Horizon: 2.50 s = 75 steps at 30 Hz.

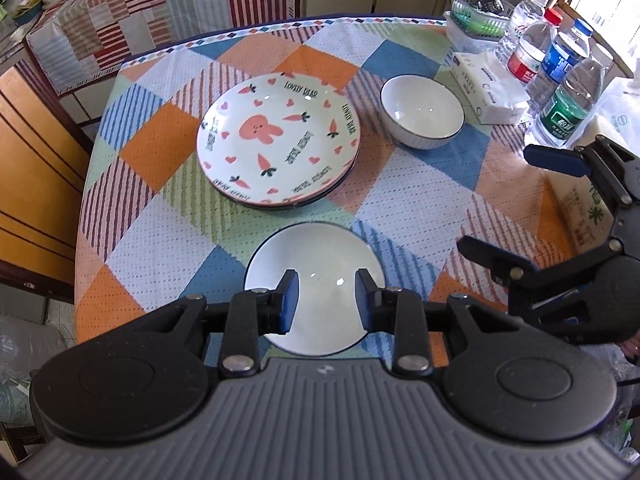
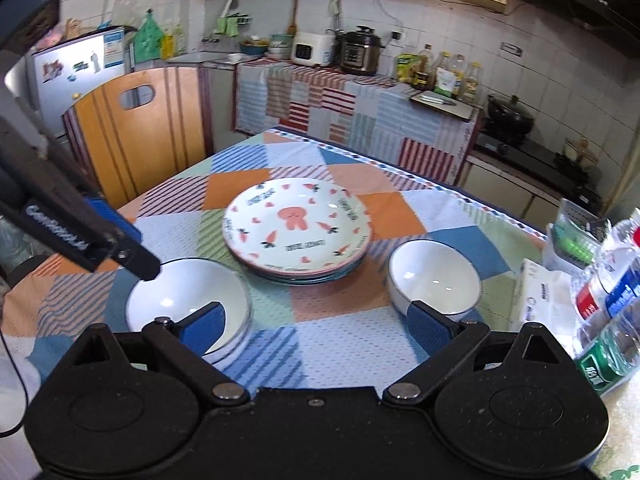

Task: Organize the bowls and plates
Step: 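Close the left gripper on the rim of another white bowl, then carry the bowl onto the bowl stack and open the left gripper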

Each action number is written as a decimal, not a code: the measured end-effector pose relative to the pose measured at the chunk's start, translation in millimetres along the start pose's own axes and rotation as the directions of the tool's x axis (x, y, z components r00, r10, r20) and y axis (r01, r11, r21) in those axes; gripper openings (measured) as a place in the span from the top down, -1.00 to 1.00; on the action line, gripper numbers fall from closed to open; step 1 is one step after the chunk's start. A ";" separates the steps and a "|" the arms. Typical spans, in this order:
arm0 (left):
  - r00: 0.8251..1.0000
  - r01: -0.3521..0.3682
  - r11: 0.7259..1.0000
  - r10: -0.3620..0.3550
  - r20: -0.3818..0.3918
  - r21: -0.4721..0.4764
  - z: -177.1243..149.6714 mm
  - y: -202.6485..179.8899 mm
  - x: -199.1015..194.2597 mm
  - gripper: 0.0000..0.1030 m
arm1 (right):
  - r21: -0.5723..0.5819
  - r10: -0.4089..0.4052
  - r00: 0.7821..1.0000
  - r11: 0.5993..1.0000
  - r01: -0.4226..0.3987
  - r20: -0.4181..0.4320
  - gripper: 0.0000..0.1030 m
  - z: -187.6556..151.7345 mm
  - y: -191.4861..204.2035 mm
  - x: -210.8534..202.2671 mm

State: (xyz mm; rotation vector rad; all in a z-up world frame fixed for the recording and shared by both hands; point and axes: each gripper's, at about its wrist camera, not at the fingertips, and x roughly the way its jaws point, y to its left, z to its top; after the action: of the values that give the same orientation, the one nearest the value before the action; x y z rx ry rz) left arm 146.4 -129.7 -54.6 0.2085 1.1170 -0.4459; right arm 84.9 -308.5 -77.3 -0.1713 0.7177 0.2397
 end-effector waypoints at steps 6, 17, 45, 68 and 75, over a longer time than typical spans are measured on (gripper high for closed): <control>0.999 0.033 0.999 -0.033 -0.002 -0.016 22.0 -12.2 10.2 0.42 | 0.079 -0.003 0.999 0.997 0.007 -0.045 -0.92 -2.1 -37.8 28.6; 0.994 0.088 0.994 -0.082 0.079 -0.072 57.9 -28.4 46.5 0.25 | 0.220 0.028 0.997 0.975 -0.011 -0.074 -0.92 -25.5 -82.8 94.7; 0.991 0.115 0.962 -0.093 0.098 -0.247 117.1 -62.9 175.1 0.26 | 0.245 -0.103 0.994 0.964 0.105 -0.019 -0.91 -48.9 -97.8 190.7; 0.998 0.050 0.999 -0.050 0.049 -0.002 114.8 -78.0 175.3 0.68 | 0.323 -0.096 0.995 0.942 0.097 -0.021 -0.66 -54.3 -89.8 176.7; 0.996 0.042 0.998 -0.045 0.075 0.038 104.3 -83.3 148.9 0.68 | 0.346 -0.090 0.996 0.935 0.077 0.021 -0.66 -55.8 -85.6 163.8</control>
State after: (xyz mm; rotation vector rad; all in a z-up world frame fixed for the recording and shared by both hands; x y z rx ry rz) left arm 248.6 -279.5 -138.9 0.1976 1.0410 -0.5089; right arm 192.6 -377.9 -221.8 0.1380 0.7035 0.0325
